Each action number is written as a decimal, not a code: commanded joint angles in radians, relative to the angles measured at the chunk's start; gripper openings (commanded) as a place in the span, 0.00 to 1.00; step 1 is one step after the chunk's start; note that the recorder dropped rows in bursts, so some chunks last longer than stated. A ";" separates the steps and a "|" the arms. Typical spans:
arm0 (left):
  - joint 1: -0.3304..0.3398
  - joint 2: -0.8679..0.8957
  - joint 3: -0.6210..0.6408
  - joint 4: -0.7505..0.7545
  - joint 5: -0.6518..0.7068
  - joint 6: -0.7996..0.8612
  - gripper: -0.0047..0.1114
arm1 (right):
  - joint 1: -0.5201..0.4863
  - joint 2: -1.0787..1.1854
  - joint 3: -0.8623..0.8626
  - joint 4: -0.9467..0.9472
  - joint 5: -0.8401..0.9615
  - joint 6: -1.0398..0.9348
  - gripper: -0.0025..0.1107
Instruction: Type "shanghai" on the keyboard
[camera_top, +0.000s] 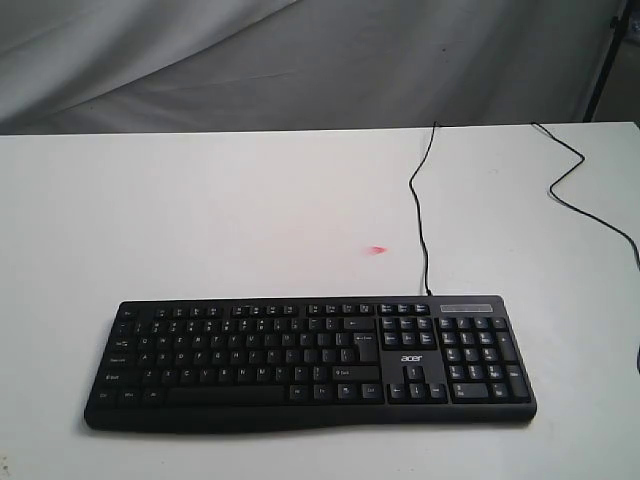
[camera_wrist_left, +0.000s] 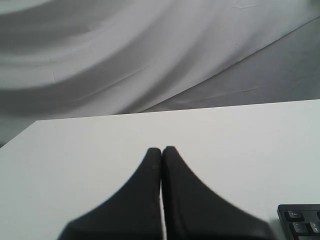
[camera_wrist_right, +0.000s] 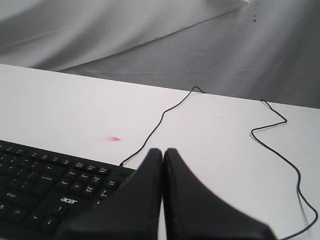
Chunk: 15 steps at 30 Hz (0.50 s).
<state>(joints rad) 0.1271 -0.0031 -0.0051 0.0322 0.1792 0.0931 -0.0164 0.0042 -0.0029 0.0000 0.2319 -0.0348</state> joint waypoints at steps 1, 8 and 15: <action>-0.004 0.003 0.005 -0.001 -0.005 -0.003 0.05 | -0.007 -0.004 0.003 -0.016 -0.033 -0.011 0.02; -0.004 0.003 0.005 -0.001 -0.005 -0.003 0.05 | -0.007 -0.004 0.003 -0.016 -0.342 -0.011 0.02; -0.004 0.003 0.005 -0.001 -0.005 -0.003 0.05 | -0.007 -0.004 0.003 -0.016 -0.646 -0.011 0.02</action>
<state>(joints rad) 0.1271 -0.0031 -0.0051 0.0322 0.1792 0.0931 -0.0164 0.0042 -0.0029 -0.0081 -0.2935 -0.0348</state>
